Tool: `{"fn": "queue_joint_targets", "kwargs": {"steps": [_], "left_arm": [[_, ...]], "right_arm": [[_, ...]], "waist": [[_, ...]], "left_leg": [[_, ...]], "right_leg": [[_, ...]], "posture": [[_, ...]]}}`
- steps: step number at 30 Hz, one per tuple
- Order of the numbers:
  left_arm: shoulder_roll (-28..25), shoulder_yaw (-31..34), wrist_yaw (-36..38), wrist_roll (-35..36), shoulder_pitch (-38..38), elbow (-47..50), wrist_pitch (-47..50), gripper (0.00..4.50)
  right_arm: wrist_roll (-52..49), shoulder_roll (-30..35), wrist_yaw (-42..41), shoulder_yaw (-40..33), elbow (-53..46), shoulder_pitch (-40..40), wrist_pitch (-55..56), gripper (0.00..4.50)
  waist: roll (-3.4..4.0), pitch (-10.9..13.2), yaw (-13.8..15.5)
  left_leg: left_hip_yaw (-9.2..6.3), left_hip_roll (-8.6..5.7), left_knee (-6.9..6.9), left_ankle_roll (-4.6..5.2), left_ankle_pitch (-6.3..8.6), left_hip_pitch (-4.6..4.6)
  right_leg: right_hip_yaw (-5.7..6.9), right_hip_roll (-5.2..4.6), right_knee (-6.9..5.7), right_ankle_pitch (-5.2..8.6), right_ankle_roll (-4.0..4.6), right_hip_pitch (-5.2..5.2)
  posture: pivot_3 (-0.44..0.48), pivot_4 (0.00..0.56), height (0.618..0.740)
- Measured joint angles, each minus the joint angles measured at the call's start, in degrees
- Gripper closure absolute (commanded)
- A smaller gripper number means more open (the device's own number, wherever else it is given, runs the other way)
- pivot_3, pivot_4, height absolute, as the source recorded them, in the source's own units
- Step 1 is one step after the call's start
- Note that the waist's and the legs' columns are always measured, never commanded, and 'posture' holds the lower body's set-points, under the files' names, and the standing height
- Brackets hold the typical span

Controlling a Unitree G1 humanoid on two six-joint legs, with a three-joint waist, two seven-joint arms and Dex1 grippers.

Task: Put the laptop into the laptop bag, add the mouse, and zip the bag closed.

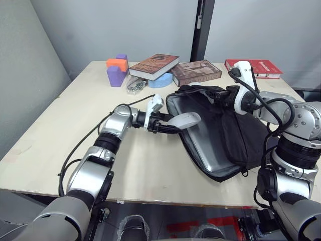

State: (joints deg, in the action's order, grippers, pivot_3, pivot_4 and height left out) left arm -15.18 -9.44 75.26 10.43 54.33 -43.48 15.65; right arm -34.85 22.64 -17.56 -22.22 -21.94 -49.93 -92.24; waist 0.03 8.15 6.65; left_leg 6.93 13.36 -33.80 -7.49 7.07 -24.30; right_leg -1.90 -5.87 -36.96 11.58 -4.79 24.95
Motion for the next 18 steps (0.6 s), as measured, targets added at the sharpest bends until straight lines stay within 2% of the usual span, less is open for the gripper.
{"fn": "queue_joint_targets", "kwargs": {"steps": [7,18], "left_arm": [[7.1,0.4,-10.9,-2.9,2.0,-7.6,-7.2,1.73],[14.7,0.8,-14.3,-3.7,2.3,-10.7,-11.4,1.73]], "right_arm": [[-1.1,-0.6,2.4,-0.2,0.0,0.1,0.0,4.49],[-3.1,-1.2,5.4,-0.5,0.0,0.1,0.0,4.49]], "waist": [[0.0,0.0,0.7],[0.0,0.0,1.0]], "left_leg": [[0.0,-0.01,-0.02,0.01,0.0,0.0],[0.01,-0.01,-0.02,0.02,0.0,0.01]], "right_leg": [[-0.01,-0.01,0.0,-0.01,-0.02,-0.02],[-0.03,-0.01,0.02,-0.01,-0.02,-0.02]], "posture": [[0.0,0.15,0.73],[0.0,0.15,0.73]]}}
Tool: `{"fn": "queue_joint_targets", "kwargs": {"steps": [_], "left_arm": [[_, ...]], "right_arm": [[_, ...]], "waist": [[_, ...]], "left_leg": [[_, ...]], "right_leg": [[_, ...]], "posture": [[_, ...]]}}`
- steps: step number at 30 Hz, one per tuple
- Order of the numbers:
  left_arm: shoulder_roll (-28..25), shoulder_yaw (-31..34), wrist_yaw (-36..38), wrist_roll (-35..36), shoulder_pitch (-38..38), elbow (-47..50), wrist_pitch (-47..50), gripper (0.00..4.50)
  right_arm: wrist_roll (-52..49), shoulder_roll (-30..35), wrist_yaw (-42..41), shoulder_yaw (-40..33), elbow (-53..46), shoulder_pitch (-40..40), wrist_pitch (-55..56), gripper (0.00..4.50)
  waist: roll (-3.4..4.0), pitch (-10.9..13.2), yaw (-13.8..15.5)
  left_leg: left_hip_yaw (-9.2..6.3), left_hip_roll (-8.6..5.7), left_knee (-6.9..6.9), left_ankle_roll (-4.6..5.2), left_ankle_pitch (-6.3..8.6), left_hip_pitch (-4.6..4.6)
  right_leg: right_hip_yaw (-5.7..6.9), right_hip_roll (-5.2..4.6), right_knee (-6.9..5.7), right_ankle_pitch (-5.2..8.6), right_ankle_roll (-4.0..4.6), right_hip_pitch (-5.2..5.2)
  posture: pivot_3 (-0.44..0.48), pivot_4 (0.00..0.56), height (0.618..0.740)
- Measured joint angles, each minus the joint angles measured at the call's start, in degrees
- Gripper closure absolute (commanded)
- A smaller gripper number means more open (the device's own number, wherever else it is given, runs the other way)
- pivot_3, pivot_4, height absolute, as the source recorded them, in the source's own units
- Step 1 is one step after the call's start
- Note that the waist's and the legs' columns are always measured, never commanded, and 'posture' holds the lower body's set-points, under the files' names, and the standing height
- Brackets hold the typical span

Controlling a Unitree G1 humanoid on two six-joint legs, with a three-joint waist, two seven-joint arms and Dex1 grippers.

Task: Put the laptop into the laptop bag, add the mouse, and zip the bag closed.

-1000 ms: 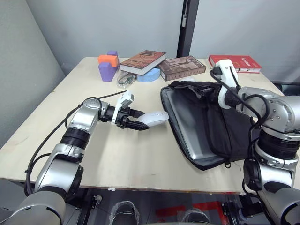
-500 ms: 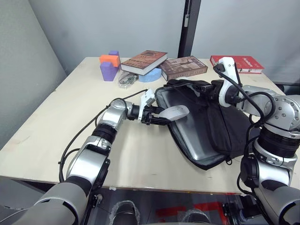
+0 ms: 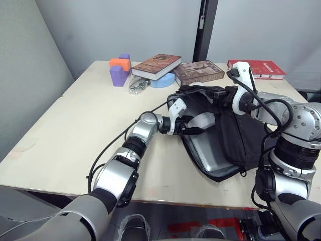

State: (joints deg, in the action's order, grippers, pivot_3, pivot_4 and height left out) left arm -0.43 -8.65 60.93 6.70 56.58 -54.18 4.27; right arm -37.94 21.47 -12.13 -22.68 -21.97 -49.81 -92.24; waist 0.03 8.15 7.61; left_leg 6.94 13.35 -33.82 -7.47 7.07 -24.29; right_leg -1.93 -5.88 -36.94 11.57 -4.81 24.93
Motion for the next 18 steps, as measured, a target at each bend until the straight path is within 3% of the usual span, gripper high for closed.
{"fn": "queue_joint_targets", "kwargs": {"steps": [7,9,11,18], "left_arm": [[4.4,0.7,-5.3,-0.5,0.0,-3.8,-4.1,1.73],[4.6,1.1,-6.1,-0.4,0.2,-4.6,-4.3,0.71],[4.6,2.5,-6.2,0.4,0.2,-4.7,-3.3,0.08],[3.4,3.9,-1.7,2.5,-1.7,-1.4,0.3,0.03]], "right_arm": [[-1.1,-0.6,1.5,0.0,0.0,0.2,0.0,4.49],[-1.4,-0.7,1.7,0.0,0.0,0.3,0.0,4.5],[-2.0,-0.7,2.3,0.0,0.0,0.4,0.0,4.5],[-3.5,-0.5,3.3,-0.1,0.0,0.5,0.0,4.5]], "waist": [[0.0,0.0,0.0],[0.0,0.0,0.0],[0.0,0.0,0.0],[0.0,0.0,-0.1]], "left_leg": [[0.0,0.0,0.01,0.0,0.0,0.02],[0.0,0.0,0.01,0.0,0.0,0.05],[0.0,0.0,0.01,0.0,0.0,0.05],[0.03,0.0,0.07,0.0,0.01,0.05]], "right_leg": [[0.0,0.0,0.02,-0.01,-0.02,-0.01],[-0.01,0.0,0.01,-0.01,-0.03,-0.02],[-0.02,0.0,0.02,-0.02,-0.03,-0.03],[-0.02,0.0,0.09,-0.01,-0.03,-0.02]], "posture": [[0.0,0.15,0.73],[0.0,0.15,0.73],[0.0,0.15,0.73],[0.0,0.15,0.73]]}}
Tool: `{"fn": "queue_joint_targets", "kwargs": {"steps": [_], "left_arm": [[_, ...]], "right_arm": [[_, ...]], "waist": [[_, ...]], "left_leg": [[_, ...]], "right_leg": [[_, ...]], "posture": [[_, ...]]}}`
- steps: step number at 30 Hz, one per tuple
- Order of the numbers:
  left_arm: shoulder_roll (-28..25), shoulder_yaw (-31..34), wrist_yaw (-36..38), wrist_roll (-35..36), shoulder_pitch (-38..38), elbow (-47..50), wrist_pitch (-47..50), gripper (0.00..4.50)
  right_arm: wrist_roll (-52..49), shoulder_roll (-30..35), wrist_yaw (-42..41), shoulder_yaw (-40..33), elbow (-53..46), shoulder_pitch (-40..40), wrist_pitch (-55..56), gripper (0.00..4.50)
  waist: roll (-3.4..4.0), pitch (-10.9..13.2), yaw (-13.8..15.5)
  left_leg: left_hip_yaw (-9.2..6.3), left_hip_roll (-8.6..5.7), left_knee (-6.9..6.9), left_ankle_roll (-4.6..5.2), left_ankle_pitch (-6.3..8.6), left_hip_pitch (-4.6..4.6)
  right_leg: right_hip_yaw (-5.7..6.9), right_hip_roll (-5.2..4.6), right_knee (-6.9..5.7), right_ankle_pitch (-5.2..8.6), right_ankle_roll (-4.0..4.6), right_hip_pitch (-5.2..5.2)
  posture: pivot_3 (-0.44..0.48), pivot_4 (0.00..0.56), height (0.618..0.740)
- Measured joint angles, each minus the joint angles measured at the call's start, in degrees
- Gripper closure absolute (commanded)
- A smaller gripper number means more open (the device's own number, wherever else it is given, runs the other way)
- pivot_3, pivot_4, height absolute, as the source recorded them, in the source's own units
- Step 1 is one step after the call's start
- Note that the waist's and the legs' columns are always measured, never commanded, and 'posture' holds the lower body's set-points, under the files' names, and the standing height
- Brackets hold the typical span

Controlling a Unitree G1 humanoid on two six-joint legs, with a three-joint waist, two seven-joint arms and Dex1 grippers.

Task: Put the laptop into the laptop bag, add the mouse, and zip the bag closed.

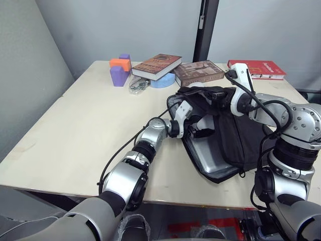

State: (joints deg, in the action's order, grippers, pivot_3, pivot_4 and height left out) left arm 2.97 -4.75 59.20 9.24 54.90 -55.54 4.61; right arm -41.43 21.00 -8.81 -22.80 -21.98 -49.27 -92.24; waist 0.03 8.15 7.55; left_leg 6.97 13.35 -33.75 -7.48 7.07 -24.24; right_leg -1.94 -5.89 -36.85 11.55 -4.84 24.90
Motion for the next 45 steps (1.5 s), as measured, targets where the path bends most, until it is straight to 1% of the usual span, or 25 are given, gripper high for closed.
{"fn": "queue_joint_targets", "kwargs": {"steps": [3,5,9,11,13,18,19,20,22,26,28,31,34,36,38,39,40,45], "left_arm": [[-2.7,-1.0,5.1,1.0,-4.1,7.0,3.6,0.03],[-5.3,-1.1,6.8,1.7,-6.5,11.4,5.8,0.03],[-13.2,-0.9,9.1,2.6,-11.3,20.1,10.8,0.03],[-17.6,-0.1,10.5,4.2,-13.5,24.5,13.8,0.03],[-20.6,1.0,11.7,6.3,-14.7,28.6,16.9,0.03],[-24.9,2.4,15.1,11.4,-15.5,36.4,23.0,0.03],[-28.1,2.5,17.4,13.4,-16.1,39.4,25.9,0.03],[-30.7,2.6,18.7,14.1,-16.1,40.3,27.8,0.03],[-34.3,2.9,20.1,15.7,-16.1,40.6,31.2,0.03],[-38.1,3.6,23.0,18.2,-15.6,40.5,35.4,0.03],[-40.3,4.0,24.5,20.1,-13.8,39.7,37.8,0.03],[-44.0,6.2,26.1,21.7,-10.5,37.2,39.5,0.03],[-45.8,6.3,27.0,21.7,-8.4,34.5,40.1,0.03],[-45.9,5.6,27.2,21.3,-8.4,32.6,39.9,0.03],[-45.9,5.1,27.2,20.7,-8.5,31.5,39.7,0.0],[-45.9,5.1,27.1,20.4,-8.4,31.1,39.7,0.0],[-45.9,5.1,26.9,20.2,-8.4,30.5,39.6,0.0],[-46.5,4.5,27.2,19.4,-8.4,29.7,39.3,0.0]], "right_arm": [[-0.8,0.1,0.3,-0.6,0.0,0.0,0.0,4.5],[-1.2,0.3,0.5,-0.7,0.0,0.1,0.0,4.5],[-2.1,0.7,0.5,-0.9,0.0,0.2,0.0,4.5],[-2.6,1.2,0.5,-0.9,0.0,0.3,0.0,4.5],[-3.2,1.6,0.4,-0.9,0.1,0.5,0.0,4.5],[-4.8,2.8,-0.8,-0.5,0.6,0.9,0.0,4.5],[-6.1,4.4,-2.5,0.9,0.6,1.1,0.0,4.5],[-6.9,5.7,-3.9,1.5,0.5,1.5,0.0,4.5],[-8.3,7.6,-5.9,2.5,0.2,1.8,0.0,4.5],[-10.4,9.9,-8.7,3.9,-1.2,2.6,0.0,4.5],[-12.8,12.8,-11.5,5.5,-3.2,3.4,0.0,4.5],[-17.1,15.7,-15.7,6.6,-6.2,4.4,0.0,4.5],[-19.3,18.2,-18.6,9.1,-8.0,4.4,0.4,4.5],[-19.5,19.6,-19.7,10.5,-8.6,4.8,1.4,4.5],[-18.9,20.0,-19.9,11.3,-8.9,5.4,2.7,3.81],[-18.6,20.4,-20.2,12.0,-8.9,5.9,3.8,3.63],[-18.3,21.0,-20.7,12.6,-9.0,6.9,4.9,3.24],[-17.8,26.9,-25.4,13.8,-10.3,13.8,9.3,1.55]], "waist": [[0.01,0.0,0.0],[0.02,0.0,0.0],[0.06,0.0,-0.2],[0.08,0.1,-0.3],[0.09,0.1,-0.2],[0.11,0.1,0.0],[0.11,0.1,-0.1],[0.11,0.1,-0.4],[0.13,0.1,-0.5],[0.14,0.1,-0.5],[0.14,0.1,-0.4],[0.14,0.1,-0.6],[0.14,0.1,-0.5],[0.14,0.1,-0.3],[0.14,0.1,-0.1],[0.13,0.1,0.0],[0.13,0.1,0.1],[0.12,0.1,1.0]], "left_leg": [[0.01,0.0,0.07,0.0,0.0,0.01],[0.02,0.0,0.08,0.0,0.0,0.01],[0.03,0.01,0.14,-0.01,0.0,0.01],[0.03,0.01,0.2,-0.02,0.0,0.0],[0.02,0.01,0.22,-0.03,0.01,-0.01],[0.03,0.01,0.25,-0.05,0.01,-0.02],[0.03,0.02,0.32,-0.07,0.01,0.0],[0.04,0.04,0.38,-0.11,0.0,0.02],[0.05,0.04,0.41,-0.12,0.0,0.04],[0.07,0.04,0.42,-0.12,-0.01,0.02],[0.07,0.05,0.44,-0.13,-0.01,-0.01],[0.11,0.05,0.5,-0.14,0.0,0.02],[0.11,0.05,0.47,-0.14,0.0,0.07],[0.1,0.05,0.41,-0.13,0.0,0.08],[0.09,0.06,0.35,-0.13,-0.01,0.08],[0.08,0.06,0.33,-0.13,-0.01,0.08],[0.07,0.06,0.31,-0.13,-0.01,0.08],[0.06,0.06,0.26,-0.11,0.0,0.06]], "right_leg": [[0.01,0.0,0.03,0.01,0.01,0.01],[0.02,0.0,0.05,0.01,0.02,0.01],[0.02,0.01,0.1,0.01,0.02,0.03],[0.05,0.01,0.15,0.01,0.02,0.03],[0.06,0.01,0.18,0.02,0.03,0.02],[0.07,0.01,0.23,0.02,0.03,0.03],[0.07,0.03,0.23,0.03,0.04,0.06],[0.08,0.05,0.24,0.04,0.04,0.05],[0.08,0.05,0.25,0.04,0.04,0.07],[0.08,0.05,0.28,0.04,0.04,0.08],[0.09,0.07,0.28,0.04,0.05,0.12],[0.06,0.08,0.31,0.06,0.06,0.12],[0.06,0.08,0.29,0.06,0.07,0.07],[0.05,0.08,0.26,0.06,0.07,0.03],[0.05,0.07,0.21,0.05,0.07,0.04],[0.05,0.07,0.17,0.06,0.07,0.03],[0.05,0.07,0.15,0.06,0.07,0.03],[0.05,0.07,0.15,0.06,0.07,0.01]], "posture": [[0.0,0.15,0.73],[0.0,0.15,0.73],[0.0,0.15,0.73],[0.0,0.15,0.73],[0.0,0.15,0.73],[0.0,0.15,0.73],[0.0,0.15,0.73],[0.0,0.15,0.73],[0.0,0.15,0.73],[0.0,0.15,0.73],[0.0,0.15,0.73],[0.0,0.15,0.73],[0.0,0.15,0.73],[0.0,0.15,0.73],[0.0,0.15,0.73],[0.0,0.15,0.73],[0.0,0.15,0.73],[0.0,0.15,0.73]]}}
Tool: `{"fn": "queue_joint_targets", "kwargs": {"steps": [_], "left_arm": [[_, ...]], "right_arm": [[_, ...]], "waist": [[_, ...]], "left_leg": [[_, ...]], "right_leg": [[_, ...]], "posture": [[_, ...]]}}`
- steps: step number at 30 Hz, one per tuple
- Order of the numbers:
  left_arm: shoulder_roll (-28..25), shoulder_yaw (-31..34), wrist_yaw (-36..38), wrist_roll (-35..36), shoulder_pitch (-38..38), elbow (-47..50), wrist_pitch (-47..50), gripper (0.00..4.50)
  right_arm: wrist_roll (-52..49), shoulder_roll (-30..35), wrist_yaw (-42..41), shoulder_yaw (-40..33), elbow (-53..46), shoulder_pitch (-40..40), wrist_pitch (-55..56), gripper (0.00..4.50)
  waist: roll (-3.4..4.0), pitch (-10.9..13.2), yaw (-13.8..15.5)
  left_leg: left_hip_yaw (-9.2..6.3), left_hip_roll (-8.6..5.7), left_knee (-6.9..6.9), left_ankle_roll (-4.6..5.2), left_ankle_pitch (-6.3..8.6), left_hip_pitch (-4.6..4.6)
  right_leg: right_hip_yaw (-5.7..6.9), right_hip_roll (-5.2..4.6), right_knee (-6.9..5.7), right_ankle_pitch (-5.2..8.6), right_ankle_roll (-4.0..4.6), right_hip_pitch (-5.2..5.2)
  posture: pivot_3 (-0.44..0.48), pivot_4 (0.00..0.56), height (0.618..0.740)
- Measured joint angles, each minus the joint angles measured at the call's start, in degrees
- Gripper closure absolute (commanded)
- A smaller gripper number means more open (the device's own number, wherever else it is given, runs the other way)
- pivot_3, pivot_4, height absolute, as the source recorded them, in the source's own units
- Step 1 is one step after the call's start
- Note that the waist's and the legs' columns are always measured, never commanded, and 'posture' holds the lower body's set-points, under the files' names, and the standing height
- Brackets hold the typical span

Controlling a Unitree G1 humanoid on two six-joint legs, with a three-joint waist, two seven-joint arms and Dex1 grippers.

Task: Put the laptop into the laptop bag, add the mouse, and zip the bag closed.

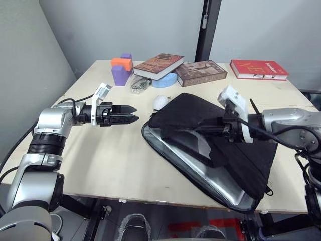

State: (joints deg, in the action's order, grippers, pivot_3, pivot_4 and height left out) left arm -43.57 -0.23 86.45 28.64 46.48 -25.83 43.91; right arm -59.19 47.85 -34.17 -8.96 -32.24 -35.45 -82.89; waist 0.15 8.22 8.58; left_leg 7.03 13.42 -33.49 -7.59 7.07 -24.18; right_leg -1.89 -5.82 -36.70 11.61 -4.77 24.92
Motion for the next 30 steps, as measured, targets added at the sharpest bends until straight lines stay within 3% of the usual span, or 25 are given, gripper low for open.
{"fn": "queue_joint_targets", "kwargs": {"steps": [4,9,14,18,24,30], "left_arm": [[-4.4,-0.9,2.0,-1.7,0.1,-2.1,-0.9,0.0],[-10.8,-1.4,3.3,-2.4,0.3,-7.5,-4.8,0.0],[-17.8,-3.3,3.4,-1.5,0.9,-10.5,-8.1,0.0],[-22.7,-4.5,3.5,0.3,2.0,-10.9,-9.7,0.0],[-22.4,-6.3,3.5,-0.3,4.6,-15.3,-11.2,0.0],[-12.9,-7.7,3.5,-2.4,11.0,-22.3,-11.3,0.0]], "right_arm": [[-1.0,9.9,-7.4,-6.2,-0.5,7.5,3.1,0.08],[1.7,18.8,-19.6,-21.9,0.8,22.1,9.3,0.03],[11.0,19.7,-31.4,-38.5,7.1,40.0,16.9,0.03],[18.3,19.3,-36.9,-47.5,11.5,49.0,22.8,0.03],[21.4,18.5,-40.3,-54.1,14.1,51.8,26.9,0.03],[18.3,16.8,-39.2,-54.1,10.5,49.5,26.4,0.03]], "waist": [[-0.01,0.0,0.3],[-0.04,0.0,0.4],[-0.08,0.0,0.4],[-0.08,0.0,0.3],[-0.08,0.0,0.0],[-0.08,-0.1,0.2]], "left_leg": [[-0.01,0.0,0.01,0.08,0.05,-0.02],[0.0,0.02,0.01,0.36,0.21,0.03],[0.02,0.01,-0.1,0.43,0.23,0.02],[0.04,0.01,-0.16,0.45,0.24,0.05],[0.06,0.02,-0.35,0.48,0.23,0.12],[0.06,0.0,-0.52,0.56,0.21,0.08]], "right_leg": [[0.01,0.0,0.07,0.0,0.0,-0.01],[0.0,-0.01,0.08,0.02,0.01,-0.03],[0.0,-0.06,0.03,0.06,0.08,-0.02],[-0.03,-0.07,-0.05,0.11,0.13,-0.01],[-0.11,-0.08,-0.33,0.14,0.12,0.0],[-0.11,-0.12,-0.43,0.13,0.14,-0.04]], "posture": [[0.0,0.15,0.73],[0.0,0.15,0.73],[0.0,0.15,0.73],[0.0,0.15,0.73],[0.0,0.15,0.73],[0.0,0.15,0.73]]}}
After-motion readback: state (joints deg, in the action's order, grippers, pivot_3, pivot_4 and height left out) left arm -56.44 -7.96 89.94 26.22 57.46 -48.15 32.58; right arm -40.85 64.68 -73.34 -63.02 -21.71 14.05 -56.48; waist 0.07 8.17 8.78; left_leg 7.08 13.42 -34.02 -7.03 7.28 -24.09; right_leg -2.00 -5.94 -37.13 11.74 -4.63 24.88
